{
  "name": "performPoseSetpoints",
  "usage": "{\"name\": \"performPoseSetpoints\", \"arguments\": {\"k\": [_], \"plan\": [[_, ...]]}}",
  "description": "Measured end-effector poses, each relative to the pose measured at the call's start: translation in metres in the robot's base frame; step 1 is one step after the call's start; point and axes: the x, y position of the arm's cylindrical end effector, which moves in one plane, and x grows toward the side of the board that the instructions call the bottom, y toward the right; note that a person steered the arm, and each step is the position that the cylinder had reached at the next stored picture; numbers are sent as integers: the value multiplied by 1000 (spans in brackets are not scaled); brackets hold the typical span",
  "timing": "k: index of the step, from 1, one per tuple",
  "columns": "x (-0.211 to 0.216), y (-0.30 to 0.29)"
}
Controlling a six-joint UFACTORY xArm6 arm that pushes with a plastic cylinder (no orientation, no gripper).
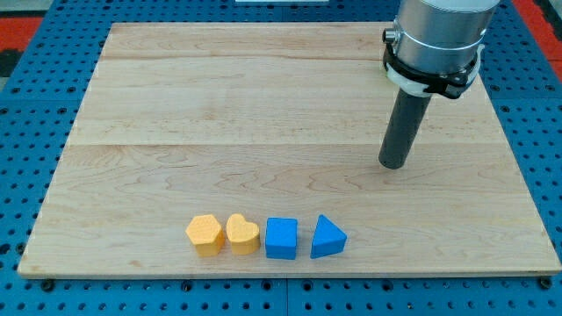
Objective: Move your arm towards the center right
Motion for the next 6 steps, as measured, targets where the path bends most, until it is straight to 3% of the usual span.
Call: {"name": "performPoseSetpoints", "arguments": {"k": [5,6], "plan": [[-5,-4],[-25,-4]]}}
